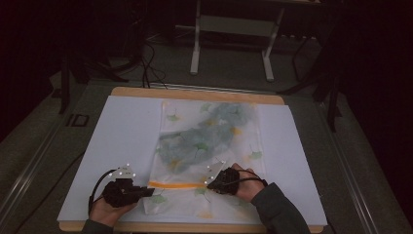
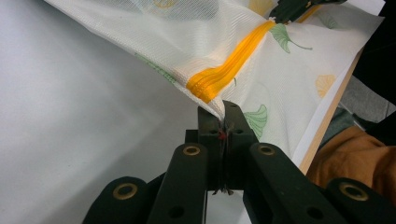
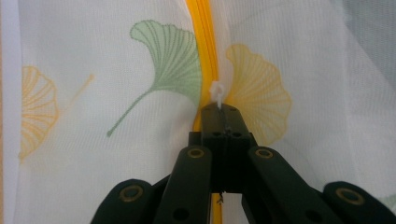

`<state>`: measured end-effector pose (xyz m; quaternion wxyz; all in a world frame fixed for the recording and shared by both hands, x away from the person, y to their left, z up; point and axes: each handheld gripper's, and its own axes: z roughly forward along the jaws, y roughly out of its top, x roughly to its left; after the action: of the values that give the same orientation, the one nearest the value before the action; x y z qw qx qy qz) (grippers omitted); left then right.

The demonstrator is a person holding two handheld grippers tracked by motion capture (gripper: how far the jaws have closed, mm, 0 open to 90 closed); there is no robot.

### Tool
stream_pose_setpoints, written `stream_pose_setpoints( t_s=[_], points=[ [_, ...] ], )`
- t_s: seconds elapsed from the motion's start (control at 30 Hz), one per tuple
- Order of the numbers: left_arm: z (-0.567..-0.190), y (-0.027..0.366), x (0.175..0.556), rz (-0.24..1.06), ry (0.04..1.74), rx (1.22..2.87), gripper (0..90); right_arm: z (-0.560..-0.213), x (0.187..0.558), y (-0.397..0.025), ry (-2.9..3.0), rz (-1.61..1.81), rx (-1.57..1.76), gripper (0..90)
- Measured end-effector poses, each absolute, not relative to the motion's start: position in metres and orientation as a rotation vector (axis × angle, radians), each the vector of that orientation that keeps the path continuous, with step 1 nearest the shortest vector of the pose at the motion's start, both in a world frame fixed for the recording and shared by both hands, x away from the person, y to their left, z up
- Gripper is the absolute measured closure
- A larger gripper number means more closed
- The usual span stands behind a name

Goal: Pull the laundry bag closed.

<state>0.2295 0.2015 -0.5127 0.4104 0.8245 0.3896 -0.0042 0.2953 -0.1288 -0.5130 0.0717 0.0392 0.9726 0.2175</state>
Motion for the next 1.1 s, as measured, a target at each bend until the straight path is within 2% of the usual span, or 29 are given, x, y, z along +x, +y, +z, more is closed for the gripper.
stream_pose_setpoints(
  t_s=[1.1],
  points=[
    [-0.513, 0.203, 0.229, -0.015, 0.985, 2.070, 88.6, -0.513, 0.297, -0.178, 2.912, 0.656, 0.203, 90.0]
  ],
)
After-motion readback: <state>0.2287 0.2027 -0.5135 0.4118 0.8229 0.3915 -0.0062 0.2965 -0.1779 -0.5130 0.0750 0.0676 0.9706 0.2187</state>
